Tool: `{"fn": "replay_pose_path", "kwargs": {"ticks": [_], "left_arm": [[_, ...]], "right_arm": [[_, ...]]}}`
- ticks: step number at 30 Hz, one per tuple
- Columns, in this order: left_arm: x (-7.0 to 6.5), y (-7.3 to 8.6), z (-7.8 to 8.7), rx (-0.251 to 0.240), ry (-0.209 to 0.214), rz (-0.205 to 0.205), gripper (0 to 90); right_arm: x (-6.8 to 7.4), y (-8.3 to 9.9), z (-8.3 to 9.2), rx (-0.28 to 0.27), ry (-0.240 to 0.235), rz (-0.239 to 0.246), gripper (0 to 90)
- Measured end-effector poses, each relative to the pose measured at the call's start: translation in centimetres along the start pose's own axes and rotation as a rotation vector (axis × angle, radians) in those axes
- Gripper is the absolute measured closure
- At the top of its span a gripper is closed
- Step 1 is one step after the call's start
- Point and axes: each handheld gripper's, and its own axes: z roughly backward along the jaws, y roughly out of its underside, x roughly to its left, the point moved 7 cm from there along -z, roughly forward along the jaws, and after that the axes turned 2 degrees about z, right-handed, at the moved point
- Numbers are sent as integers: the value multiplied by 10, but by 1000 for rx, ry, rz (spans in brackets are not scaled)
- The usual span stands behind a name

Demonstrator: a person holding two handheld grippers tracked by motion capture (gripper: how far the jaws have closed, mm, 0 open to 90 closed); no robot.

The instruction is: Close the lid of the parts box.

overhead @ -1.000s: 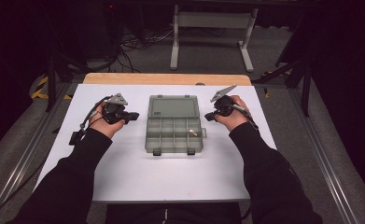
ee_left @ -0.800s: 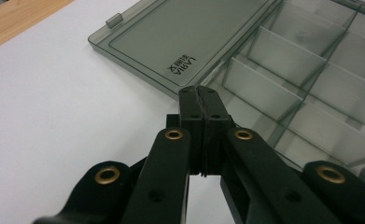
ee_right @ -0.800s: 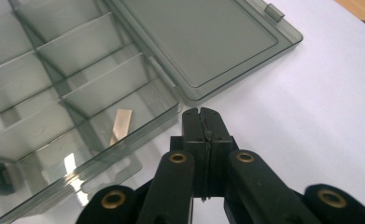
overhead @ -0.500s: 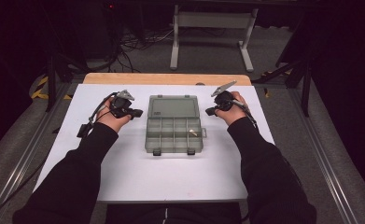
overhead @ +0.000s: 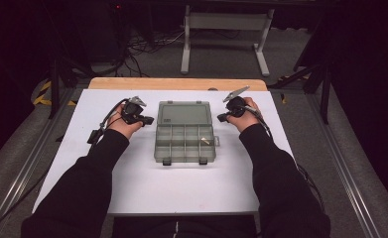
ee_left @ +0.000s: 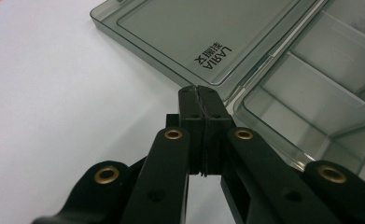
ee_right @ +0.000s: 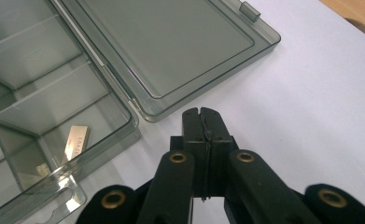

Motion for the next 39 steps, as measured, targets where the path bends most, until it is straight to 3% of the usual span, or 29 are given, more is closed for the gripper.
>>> {"fn": "replay_pose_path", "kwargs": {"ticks": [10, 20, 39], "left_arm": [[6, 3, -16, -1, -4, 1, 899], [11, 10, -33, 17, 10, 35, 898], [11, 9, -36, 2, 17, 37, 898]], "right_arm": [[-4, 4, -10, 2, 3, -9, 900], [-2, 7, -27, 25, -17, -5, 900], [2, 8, -39, 40, -28, -2, 900]]}}
